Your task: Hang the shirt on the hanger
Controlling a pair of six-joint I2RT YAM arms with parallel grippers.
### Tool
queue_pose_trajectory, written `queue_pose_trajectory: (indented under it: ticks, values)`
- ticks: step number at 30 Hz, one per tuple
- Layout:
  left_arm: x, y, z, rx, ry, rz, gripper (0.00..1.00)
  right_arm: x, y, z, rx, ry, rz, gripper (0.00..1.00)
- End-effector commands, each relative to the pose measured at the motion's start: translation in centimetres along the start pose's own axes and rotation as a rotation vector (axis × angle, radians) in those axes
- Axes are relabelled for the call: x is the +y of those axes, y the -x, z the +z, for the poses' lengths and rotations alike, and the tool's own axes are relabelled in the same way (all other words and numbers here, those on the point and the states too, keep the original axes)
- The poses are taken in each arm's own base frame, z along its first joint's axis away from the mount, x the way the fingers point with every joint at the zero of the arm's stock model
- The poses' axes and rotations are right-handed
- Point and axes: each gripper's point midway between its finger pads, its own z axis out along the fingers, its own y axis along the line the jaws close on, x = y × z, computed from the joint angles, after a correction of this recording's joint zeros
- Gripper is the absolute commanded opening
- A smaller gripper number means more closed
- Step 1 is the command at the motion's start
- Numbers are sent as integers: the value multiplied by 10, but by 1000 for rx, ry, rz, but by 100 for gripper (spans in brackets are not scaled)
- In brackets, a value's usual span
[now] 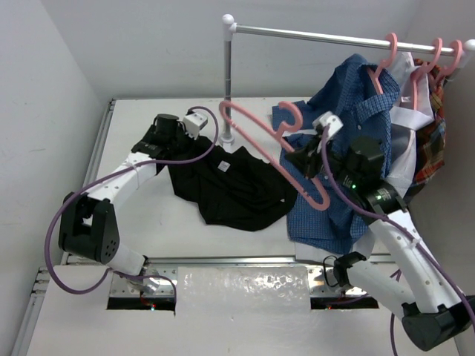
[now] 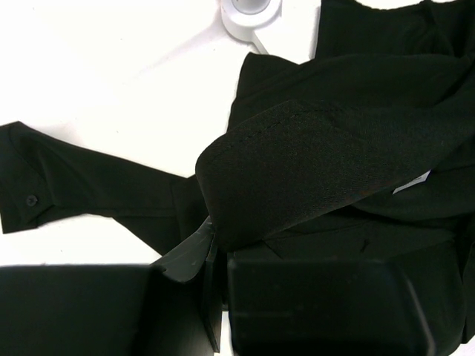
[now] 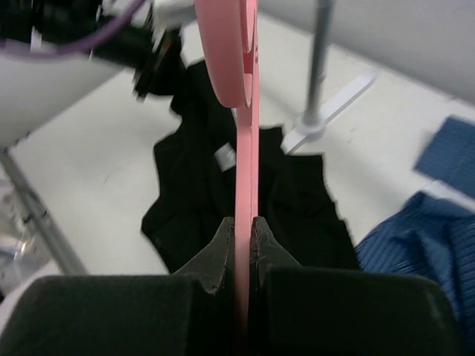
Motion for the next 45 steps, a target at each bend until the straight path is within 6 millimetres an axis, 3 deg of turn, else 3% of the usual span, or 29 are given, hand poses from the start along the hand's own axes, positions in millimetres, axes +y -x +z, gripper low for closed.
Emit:
queue_pose_trajectory:
  ticks: [1, 8, 14, 19, 25, 31, 41, 45]
  values:
    - [13, 30, -3, -82, 35, -16, 0, 23, -24, 11, 34, 116, -41, 0]
    - [16, 29, -4, -76, 45, -18, 0, 49, -74, 31, 149, 192, -51, 0]
    - [16, 30, -6, -79, 49, -17, 0, 56, -97, 40, 207, 190, -67, 0]
    - [18, 32, -5, -78, 54, -21, 0, 53, -96, 39, 192, 161, -59, 0]
    - [21, 32, -2, -66, 65, -23, 0, 76, -94, 30, 157, 265, -98, 0]
    - [22, 30, 1, -57, 69, -23, 0, 79, -85, 23, 100, 277, -128, 0]
    - [18, 29, -4, -59, 54, -12, 0, 40, -102, 50, 167, 72, -131, 0]
    - [17, 27, -6, -58, 51, -4, 0, 30, -97, 60, 161, 26, -153, 0]
